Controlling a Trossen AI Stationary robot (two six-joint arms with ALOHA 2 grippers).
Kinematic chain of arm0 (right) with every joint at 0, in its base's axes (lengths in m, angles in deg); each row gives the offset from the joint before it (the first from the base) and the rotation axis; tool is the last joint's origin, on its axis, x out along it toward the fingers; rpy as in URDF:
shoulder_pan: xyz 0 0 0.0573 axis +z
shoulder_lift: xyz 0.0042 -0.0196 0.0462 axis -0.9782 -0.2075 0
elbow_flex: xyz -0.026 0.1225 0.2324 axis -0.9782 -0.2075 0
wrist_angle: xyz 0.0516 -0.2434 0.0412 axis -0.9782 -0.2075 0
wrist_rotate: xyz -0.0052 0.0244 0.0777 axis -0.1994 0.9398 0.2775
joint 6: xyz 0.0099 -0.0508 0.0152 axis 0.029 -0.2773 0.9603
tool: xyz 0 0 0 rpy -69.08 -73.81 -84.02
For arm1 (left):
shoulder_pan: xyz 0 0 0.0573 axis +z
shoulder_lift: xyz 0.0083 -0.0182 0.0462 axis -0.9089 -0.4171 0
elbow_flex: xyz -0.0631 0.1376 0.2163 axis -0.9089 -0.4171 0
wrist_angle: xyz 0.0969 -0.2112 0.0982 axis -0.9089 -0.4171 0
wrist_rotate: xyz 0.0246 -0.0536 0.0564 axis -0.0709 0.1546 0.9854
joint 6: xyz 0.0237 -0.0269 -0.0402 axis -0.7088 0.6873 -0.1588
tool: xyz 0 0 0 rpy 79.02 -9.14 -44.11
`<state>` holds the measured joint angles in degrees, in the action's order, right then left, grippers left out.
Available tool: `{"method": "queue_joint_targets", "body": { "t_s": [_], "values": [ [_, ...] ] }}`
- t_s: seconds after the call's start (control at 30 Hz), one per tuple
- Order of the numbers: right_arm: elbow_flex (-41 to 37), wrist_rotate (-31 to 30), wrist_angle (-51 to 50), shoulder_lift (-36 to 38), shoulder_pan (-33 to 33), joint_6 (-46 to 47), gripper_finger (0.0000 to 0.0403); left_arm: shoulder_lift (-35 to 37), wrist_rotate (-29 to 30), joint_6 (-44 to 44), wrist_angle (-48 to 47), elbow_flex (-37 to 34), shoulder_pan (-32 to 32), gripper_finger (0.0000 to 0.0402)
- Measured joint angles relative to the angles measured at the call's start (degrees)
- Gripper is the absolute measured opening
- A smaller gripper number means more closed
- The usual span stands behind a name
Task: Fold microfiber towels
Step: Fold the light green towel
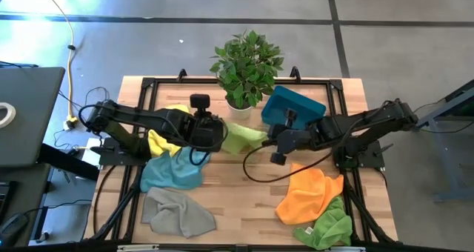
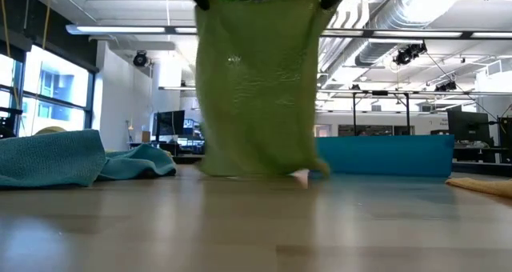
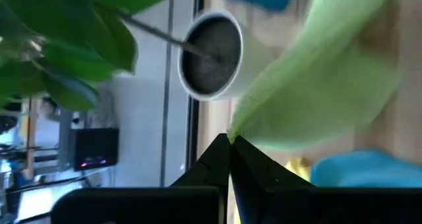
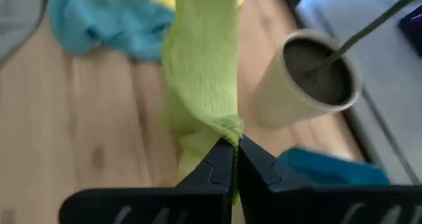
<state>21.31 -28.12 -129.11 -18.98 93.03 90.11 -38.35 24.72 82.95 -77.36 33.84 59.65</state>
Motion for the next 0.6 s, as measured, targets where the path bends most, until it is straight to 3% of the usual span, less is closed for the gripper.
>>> {"method": "queue_joint_targets", "body": {
  "t_s": [0.17,0.33,0.5,0.57,0.6],
  "values": [
    [0.26,-5.73,-1.17,0.01,-0.09,-1.2,0.0,0.06,-9.11,-1.02,-1.08,2.63,-0.09,0.0],
    [2.59,1.3,-1.69,0.03,-0.36,-7.79,0.0,0.03,-0.47,1.32,-2.75,4.35,-1.21,0.0],
    [6.53,-8.25,-3.61,0.1,-0.54,-7.77,0.0,0.02,2.82,0.04,-3.01,5.19,-2.3,0.0],
    [7.09,-7.19,-3.78,0.08,-0.8,-7.78,0.0,0.02,4.51,1.86,-3.02,5.19,-2.81,0.0],
    [7.26,-3.59,-3.88,0.08,-0.94,-7.78,0.0,0.02,3.73,3.19,-3.02,5.2,-3.08,0.0]
  ]
}}
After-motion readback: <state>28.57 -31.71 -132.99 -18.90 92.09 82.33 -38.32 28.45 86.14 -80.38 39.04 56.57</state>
